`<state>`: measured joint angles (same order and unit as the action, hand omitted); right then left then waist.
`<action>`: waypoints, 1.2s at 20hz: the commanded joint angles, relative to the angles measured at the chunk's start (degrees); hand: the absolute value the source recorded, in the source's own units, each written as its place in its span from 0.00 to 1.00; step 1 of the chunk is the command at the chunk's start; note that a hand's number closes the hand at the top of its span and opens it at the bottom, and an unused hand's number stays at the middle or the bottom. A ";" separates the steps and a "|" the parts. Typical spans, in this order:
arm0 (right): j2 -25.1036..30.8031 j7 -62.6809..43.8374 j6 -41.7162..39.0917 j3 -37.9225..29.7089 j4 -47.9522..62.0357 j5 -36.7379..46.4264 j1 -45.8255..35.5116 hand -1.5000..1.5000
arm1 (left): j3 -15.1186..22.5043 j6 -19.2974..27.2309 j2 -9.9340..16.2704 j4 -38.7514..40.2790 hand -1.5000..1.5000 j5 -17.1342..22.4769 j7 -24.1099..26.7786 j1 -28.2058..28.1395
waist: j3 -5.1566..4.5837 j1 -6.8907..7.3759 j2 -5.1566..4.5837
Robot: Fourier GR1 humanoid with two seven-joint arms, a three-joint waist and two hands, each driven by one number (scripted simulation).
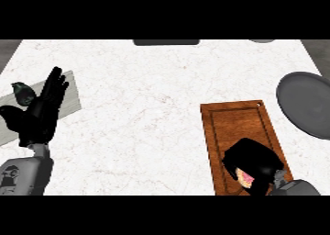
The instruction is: Pick the cupcake from the cutting board and place it in the pan
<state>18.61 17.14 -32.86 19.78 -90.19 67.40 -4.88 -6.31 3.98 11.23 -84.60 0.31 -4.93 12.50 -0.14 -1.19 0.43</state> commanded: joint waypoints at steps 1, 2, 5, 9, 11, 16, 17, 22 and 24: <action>-6.73 -13.77 2.63 -3.44 -4.33 1.25 10.51 1.00 | -1.76 0.05 0.40 0.63 0.50 0.79 1.69 -2.05 | 0.03 -2.02 0.21; -9.41 -17.25 1.92 -3.23 -7.62 1.38 11.55 1.00 | -1.70 -0.29 0.26 -0.24 0.50 1.29 1.33 -2.41 | 0.03 -1.34 0.23; -9.92 -19.62 8.12 -3.81 -17.46 2.95 16.70 1.00 | -1.71 -1.74 1.93 -0.35 0.50 1.46 -0.28 -0.32 | 0.10 -1.19 0.09; -10.36 -18.45 16.89 -5.86 -28.52 3.05 18.09 1.00 | -0.12 0.86 -0.67 0.66 0.50 -0.72 1.12 -1.07 | 0.12 -1.46 0.07; -13.02 -20.57 14.85 -5.04 -36.03 0.95 20.31 1.00 | 0.07 0.54 -0.72 -1.75 0.50 -0.21 0.04 -2.26 | 0.12 -0.53 0.12; -14.45 -22.09 16.78 -12.26 -42.08 -3.41 20.25 1.00 | -0.33 -0.94 -0.21 -3.82 0.50 1.54 -2.11 -1.67 | 0.15 0.73 -0.20; -12.18 -19.89 15.61 -17.21 -44.48 -7.40 20.42 1.00 | -0.01 -0.52 -0.42 -0.26 0.50 -0.14 1.10 -1.50 | 0.15 0.34 -0.33; -15.52 -24.20 11.75 -28.38 -39.63 -21.06 10.49 1.00 | -1.01 -1.12 0.34 1.46 0.50 0.49 0.96 1.58 | 0.15 0.96 -0.53; -16.76 -25.73 10.58 -31.98 -37.03 -27.23 7.06 1.00 | -0.52 -1.21 0.30 1.19 0.50 -0.03 1.09 0.68 | 0.17 0.96 -0.57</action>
<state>3.74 -6.13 -19.56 -5.20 -128.38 50.43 7.14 -6.46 2.84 11.08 -84.85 0.61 -4.24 12.16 0.01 -0.27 0.00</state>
